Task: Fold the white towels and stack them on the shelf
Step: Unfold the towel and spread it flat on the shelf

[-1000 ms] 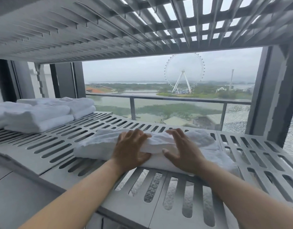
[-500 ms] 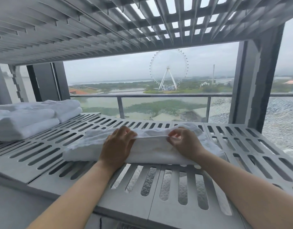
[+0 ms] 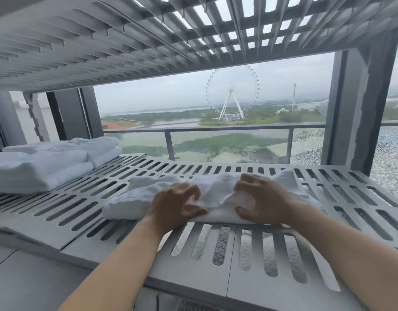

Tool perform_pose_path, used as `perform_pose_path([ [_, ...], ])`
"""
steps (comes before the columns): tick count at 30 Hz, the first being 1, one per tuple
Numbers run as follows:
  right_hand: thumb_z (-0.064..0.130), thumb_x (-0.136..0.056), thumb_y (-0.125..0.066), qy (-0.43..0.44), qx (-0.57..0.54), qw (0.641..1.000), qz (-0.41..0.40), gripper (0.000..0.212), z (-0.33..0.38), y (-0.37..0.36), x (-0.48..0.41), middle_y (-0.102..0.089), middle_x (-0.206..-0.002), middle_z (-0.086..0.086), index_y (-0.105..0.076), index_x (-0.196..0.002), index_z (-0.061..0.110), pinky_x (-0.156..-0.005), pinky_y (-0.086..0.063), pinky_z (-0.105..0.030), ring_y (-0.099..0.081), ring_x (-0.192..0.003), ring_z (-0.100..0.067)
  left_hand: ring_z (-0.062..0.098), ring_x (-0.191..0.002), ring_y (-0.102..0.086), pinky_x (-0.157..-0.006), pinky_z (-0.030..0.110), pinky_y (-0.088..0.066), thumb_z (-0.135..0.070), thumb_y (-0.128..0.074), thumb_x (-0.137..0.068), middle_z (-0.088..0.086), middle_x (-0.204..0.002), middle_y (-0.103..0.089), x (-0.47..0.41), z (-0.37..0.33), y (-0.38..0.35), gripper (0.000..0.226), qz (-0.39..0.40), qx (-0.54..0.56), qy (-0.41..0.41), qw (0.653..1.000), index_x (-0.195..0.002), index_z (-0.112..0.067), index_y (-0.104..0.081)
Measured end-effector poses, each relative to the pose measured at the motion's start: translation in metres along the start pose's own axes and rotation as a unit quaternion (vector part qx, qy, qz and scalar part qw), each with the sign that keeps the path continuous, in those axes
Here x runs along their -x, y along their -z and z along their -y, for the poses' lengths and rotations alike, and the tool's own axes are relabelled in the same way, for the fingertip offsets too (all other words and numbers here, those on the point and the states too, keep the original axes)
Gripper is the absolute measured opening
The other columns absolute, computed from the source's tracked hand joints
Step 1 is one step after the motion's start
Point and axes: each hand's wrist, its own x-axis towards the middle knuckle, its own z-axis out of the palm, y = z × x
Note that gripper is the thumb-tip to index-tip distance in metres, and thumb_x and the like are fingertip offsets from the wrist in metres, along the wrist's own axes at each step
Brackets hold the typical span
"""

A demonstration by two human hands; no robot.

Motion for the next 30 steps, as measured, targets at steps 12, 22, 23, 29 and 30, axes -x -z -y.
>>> perform_pose_path([
  [12, 0.013, -0.091, -0.044, -0.069, 0.051, 0.995, 0.047, 0.041, 0.002, -0.013, -0.003, -0.047, -0.128, 0.001, -0.041, -0.131, 0.023, -0.077, -0.039, -0.029, -0.054, -0.107, -0.021, 0.023, -0.1, -0.055, -0.083, 0.035, -0.045, -0.005, -0.064, -0.075, 0.004, -0.111, -0.058, -0.003, 0.0, -0.01, 0.039, -0.003, -0.001, 0.048, 0.999, -0.112, -0.017, -0.061],
  [22, -0.003, -0.082, -0.037, -0.164, 0.052, 0.985, -0.011, 0.024, 0.012, -0.007, 0.001, -0.058, -0.096, -0.006, -0.044, -0.098, 0.014, -0.06, -0.035, -0.031, -0.056, -0.085, -0.028, 0.027, -0.084, -0.061, -0.06, 0.035, -0.044, -0.013, -0.042, -0.091, 0.005, -0.093, -0.064, 0.001, -0.015, -0.006, 0.014, 0.002, -0.089, 0.1, 0.991, -0.1, -0.015, -0.053],
  [23, -0.003, -0.081, -0.037, -0.165, 0.057, 0.984, -0.017, 0.024, 0.014, -0.003, 0.002, -0.058, -0.094, -0.006, -0.044, -0.097, 0.014, -0.06, -0.034, -0.03, -0.056, -0.082, -0.027, 0.027, -0.081, -0.062, -0.058, 0.035, -0.045, -0.011, -0.044, -0.089, 0.005, -0.091, -0.064, 0.003, -0.017, -0.003, 0.014, 0.006, -0.093, 0.099, 0.991, -0.098, -0.014, -0.053],
  [29, 0.008, -0.08, -0.039, -0.149, 0.056, 0.987, 0.009, 0.013, 0.033, 0.015, 0.015, -0.06, -0.086, -0.006, -0.039, -0.089, 0.018, -0.061, -0.037, -0.032, -0.058, -0.076, -0.03, 0.028, -0.072, -0.061, -0.052, 0.034, -0.04, -0.012, -0.041, -0.09, 0.006, -0.085, -0.063, 0.022, -0.027, 0.012, 0.011, 0.011, -0.089, 0.079, 0.993, -0.096, -0.013, -0.05],
  [30, 0.013, -0.079, -0.04, -0.125, 0.055, 0.991, 0.004, 0.012, 0.036, 0.017, 0.018, -0.058, -0.086, -0.005, -0.041, -0.09, 0.016, -0.062, -0.038, -0.032, -0.057, -0.077, -0.029, 0.028, -0.072, -0.06, -0.053, 0.033, -0.039, -0.014, -0.039, -0.092, 0.006, -0.086, -0.063, 0.025, -0.028, 0.014, 0.011, 0.006, -0.083, 0.078, 0.993, -0.097, -0.013, -0.048],
])
